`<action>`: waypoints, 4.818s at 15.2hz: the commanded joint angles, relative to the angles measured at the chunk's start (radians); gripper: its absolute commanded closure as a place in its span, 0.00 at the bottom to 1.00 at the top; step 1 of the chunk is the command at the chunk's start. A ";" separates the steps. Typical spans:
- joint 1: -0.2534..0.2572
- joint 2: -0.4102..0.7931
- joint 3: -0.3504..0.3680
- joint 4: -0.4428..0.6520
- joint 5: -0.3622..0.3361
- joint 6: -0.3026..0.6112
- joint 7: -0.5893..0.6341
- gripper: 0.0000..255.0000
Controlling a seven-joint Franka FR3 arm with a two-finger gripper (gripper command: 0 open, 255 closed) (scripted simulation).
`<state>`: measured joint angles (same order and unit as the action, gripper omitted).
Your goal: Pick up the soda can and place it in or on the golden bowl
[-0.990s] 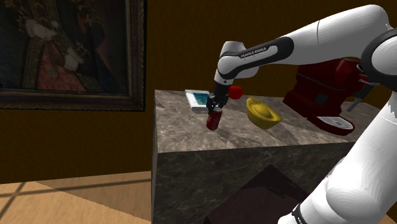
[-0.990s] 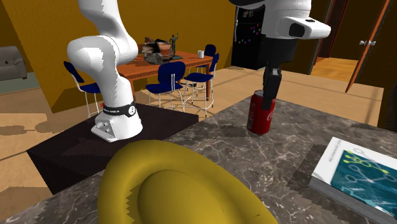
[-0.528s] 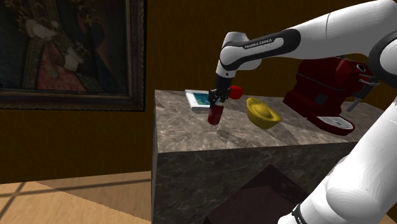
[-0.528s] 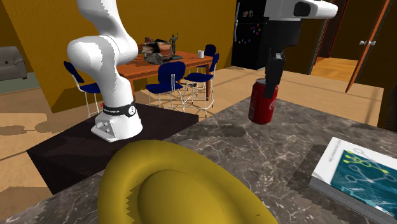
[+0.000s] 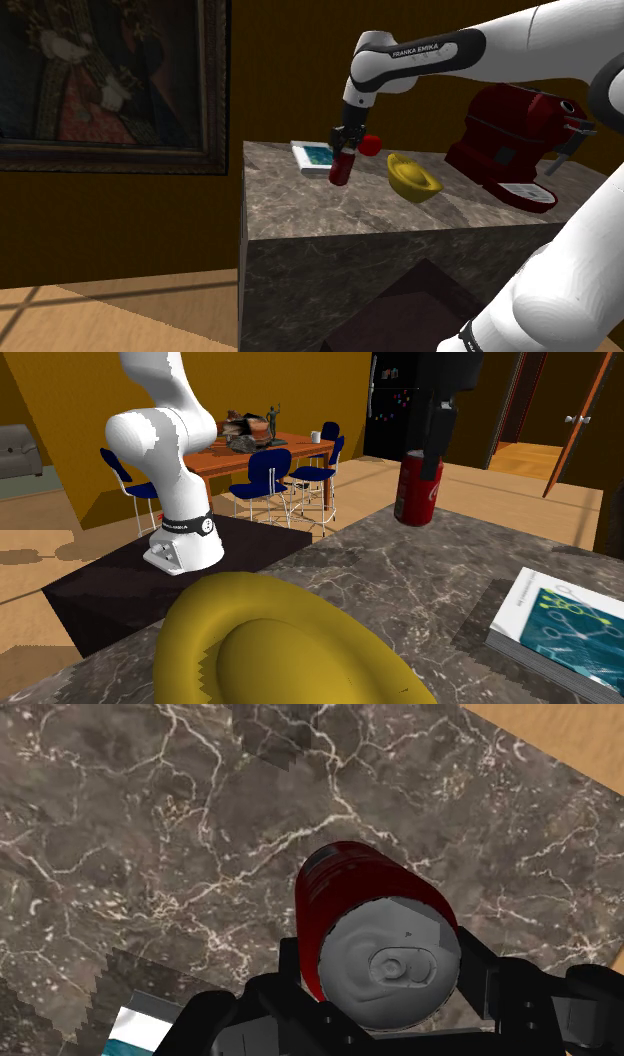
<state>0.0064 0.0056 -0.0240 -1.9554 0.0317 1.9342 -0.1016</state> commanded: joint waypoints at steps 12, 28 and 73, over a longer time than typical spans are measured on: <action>0.000 -0.023 0.000 0.148 -0.002 -0.171 0.006 1.00; -0.123 -0.056 -0.134 0.206 -0.018 -0.268 -0.247 1.00; -0.317 0.106 -0.321 0.182 0.016 -0.095 -0.639 0.00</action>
<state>-0.3105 0.1116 -0.3448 -1.7729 0.0477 1.8392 -0.7401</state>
